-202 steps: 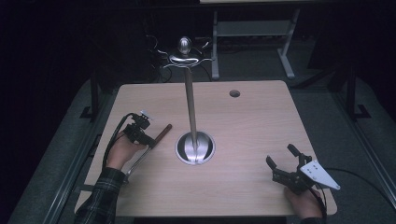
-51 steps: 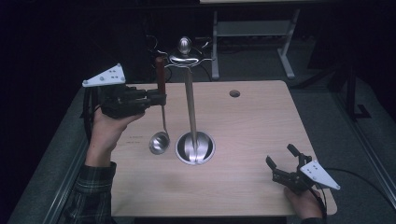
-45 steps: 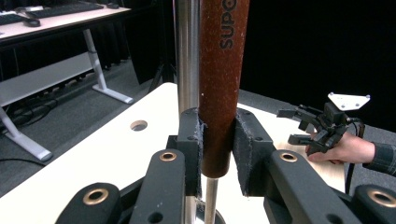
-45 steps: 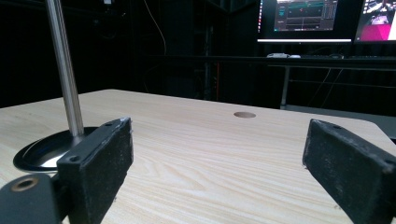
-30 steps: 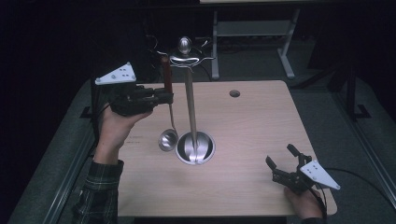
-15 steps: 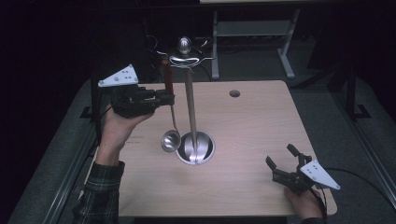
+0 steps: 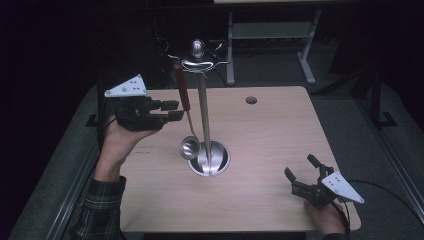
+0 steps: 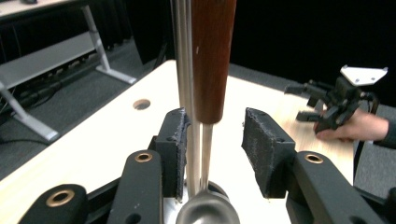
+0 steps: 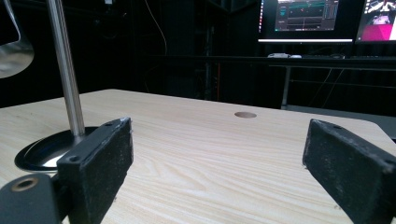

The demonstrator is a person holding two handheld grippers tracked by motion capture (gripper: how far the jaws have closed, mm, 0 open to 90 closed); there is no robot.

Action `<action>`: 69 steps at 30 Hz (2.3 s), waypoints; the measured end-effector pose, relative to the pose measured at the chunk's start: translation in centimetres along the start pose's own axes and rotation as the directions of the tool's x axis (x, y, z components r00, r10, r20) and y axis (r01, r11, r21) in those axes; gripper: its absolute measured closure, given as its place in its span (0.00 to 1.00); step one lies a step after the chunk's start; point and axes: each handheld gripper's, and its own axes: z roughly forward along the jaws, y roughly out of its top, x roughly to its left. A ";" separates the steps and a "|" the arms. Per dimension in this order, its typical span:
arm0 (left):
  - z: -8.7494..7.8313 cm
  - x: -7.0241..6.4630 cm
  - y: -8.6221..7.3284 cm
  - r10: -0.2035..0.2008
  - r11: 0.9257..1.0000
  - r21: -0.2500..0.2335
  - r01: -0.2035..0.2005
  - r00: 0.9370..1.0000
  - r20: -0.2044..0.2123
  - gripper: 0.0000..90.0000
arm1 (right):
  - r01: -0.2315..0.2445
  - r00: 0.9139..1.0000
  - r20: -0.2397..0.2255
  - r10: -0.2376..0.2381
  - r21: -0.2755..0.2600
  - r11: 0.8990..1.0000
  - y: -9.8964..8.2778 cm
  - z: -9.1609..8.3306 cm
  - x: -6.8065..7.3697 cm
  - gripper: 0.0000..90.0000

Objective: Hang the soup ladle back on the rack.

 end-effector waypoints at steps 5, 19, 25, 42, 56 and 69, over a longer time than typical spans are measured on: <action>-0.5 0.2 -0.8 -0.006 1.000 0.023 0.007 1.000 -0.012 0.65 | 0.001 1.000 0.000 -0.001 0.000 1.000 0.0 0.0 0.0 0.09; -1.4 0.0 -2.7 -0.009 0.998 0.064 0.012 0.999 -0.038 0.57 | 0.000 1.000 0.000 0.000 0.000 1.000 0.0 0.0 0.0 0.09; -1.7 -0.1 -4.2 -0.021 0.997 0.076 0.024 0.999 -0.048 0.53 | 0.001 1.000 -0.001 -0.001 0.002 1.000 0.0 0.0 0.0 0.09; -1.9 0.1 -9.7 -0.051 0.990 0.130 0.063 0.994 -0.093 0.44 | 0.000 1.000 -0.002 0.000 0.000 1.000 0.0 0.0 0.0 0.09; -2.7 0.0 -14.4 -0.069 0.980 0.175 0.094 0.987 -0.145 0.39 | 0.000 1.000 -0.002 0.000 0.000 1.000 0.0 0.0 0.0 0.09; -2.4 -0.5 -18.6 -0.096 0.969 0.203 0.138 0.974 -0.204 0.31 | 0.000 1.000 -0.002 0.000 0.000 1.000 0.0 0.0 0.0 0.09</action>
